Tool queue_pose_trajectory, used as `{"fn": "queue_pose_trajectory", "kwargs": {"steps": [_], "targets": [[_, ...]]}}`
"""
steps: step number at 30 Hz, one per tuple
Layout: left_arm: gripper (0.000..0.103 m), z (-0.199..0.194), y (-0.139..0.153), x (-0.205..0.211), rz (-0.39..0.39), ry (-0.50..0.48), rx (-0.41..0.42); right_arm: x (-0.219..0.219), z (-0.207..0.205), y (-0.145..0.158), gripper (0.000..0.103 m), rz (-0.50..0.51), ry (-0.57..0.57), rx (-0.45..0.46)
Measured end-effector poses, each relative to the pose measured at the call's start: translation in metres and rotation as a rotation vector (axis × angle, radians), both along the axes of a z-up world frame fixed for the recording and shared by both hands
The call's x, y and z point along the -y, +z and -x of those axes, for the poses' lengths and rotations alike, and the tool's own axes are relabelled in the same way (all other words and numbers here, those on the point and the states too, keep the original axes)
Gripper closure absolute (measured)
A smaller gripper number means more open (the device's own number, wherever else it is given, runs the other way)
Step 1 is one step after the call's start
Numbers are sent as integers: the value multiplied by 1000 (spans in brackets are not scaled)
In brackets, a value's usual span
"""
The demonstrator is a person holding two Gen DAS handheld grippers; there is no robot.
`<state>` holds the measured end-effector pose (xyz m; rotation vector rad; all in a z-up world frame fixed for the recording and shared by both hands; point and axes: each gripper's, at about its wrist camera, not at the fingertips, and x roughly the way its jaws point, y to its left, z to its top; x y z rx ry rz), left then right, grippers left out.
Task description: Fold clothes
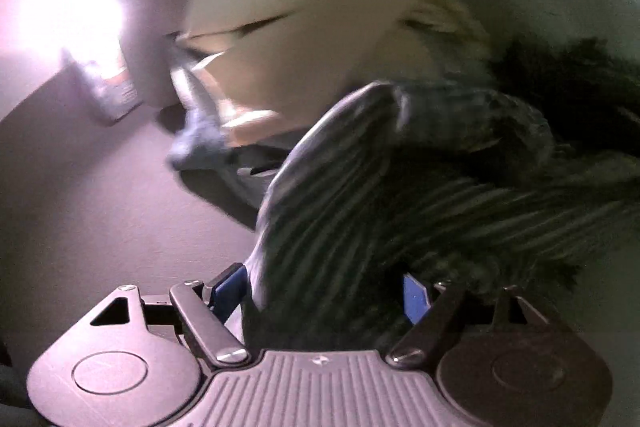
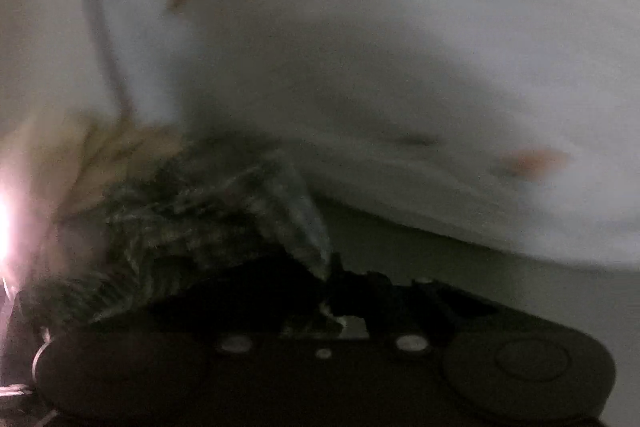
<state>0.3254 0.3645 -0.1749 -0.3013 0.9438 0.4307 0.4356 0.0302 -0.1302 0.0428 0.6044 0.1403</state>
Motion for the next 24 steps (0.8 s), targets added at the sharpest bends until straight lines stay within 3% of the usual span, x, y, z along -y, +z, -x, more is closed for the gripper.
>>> {"fn": "queue_pose_trajectory", "kwargs": {"steps": [3, 6, 9, 11, 13, 18, 21, 24], "targets": [[24, 8, 15, 40, 3, -130, 30, 102, 59, 22, 100, 28, -254, 28], [22, 18, 27, 95, 11, -287, 55, 190, 120, 31, 99, 193, -556, 40], [22, 23, 25, 149, 17, -393, 45, 262, 165, 16, 96, 346, -803, -96], [22, 22, 15, 183, 15, -464, 2, 291, 195, 8, 88, 360, -876, -147], [22, 25, 11, 213, 2, -521, -20, 300, 219, 3, 60, 316, -864, -151], [22, 31, 6, 256, -27, -594, -25, 284, 223, -13, 58, 266, -668, -155], [22, 33, 5, 268, -37, -577, -26, 252, 200, -18, 54, 253, -457, -127], [22, 34, 7, 269, -23, -530, -23, 208, 180, -19, 44, 340, -215, -61]]}}
